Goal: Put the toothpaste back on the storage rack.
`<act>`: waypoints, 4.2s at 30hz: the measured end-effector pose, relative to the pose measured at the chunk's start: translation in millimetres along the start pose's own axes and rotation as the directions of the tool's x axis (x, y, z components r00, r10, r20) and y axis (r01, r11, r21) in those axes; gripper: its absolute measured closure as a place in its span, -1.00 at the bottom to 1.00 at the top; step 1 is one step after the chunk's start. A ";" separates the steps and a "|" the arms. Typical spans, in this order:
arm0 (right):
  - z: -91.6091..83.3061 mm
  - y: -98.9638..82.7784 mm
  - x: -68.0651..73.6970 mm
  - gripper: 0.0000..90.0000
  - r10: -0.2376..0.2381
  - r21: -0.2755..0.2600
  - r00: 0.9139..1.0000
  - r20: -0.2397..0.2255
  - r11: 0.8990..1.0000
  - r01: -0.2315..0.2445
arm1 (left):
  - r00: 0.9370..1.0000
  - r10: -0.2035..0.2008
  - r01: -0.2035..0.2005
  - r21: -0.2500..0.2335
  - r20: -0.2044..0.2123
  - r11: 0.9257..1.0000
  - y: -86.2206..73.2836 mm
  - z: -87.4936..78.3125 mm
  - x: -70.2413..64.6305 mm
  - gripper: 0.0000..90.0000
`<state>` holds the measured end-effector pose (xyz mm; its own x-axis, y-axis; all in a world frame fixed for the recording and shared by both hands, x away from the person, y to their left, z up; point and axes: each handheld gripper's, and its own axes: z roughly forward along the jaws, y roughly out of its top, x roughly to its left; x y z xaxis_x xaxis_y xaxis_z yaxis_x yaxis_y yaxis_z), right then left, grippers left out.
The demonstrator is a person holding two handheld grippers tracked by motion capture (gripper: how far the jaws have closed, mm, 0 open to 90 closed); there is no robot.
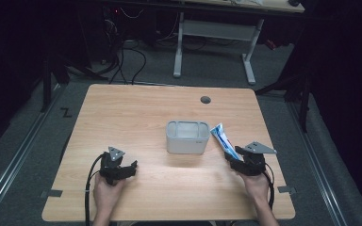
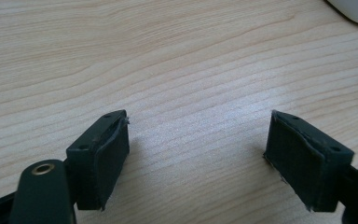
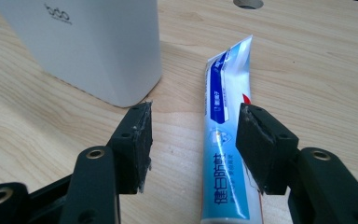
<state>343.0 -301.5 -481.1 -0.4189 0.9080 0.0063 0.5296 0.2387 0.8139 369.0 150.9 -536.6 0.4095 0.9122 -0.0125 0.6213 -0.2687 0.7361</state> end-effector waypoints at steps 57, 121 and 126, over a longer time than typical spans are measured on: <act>85.9 60.0 -14.7 0.07 -0.045 0.224 0.998 0.035 0.974 0.036 | 1.000 0.000 0.000 0.000 0.002 1.000 0.0 0.1 0.0 -0.52; 97.4 66.1 -38.8 0.59 0.007 0.378 1.000 -0.001 0.926 -0.006 | 1.000 0.000 0.000 0.000 0.004 1.000 0.0 0.1 0.1 -0.53; 87.4 69.4 -41.2 0.59 0.022 0.346 1.000 -0.021 0.938 -0.014 | 1.000 0.000 0.000 0.000 0.003 1.000 0.0 0.1 0.1 -0.53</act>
<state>461.5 -292.3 -475.6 -0.4222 0.9058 0.0362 0.7580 0.3308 0.5622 369.1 150.9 -536.7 0.4117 0.9112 -0.0148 0.6212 -0.2687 0.7361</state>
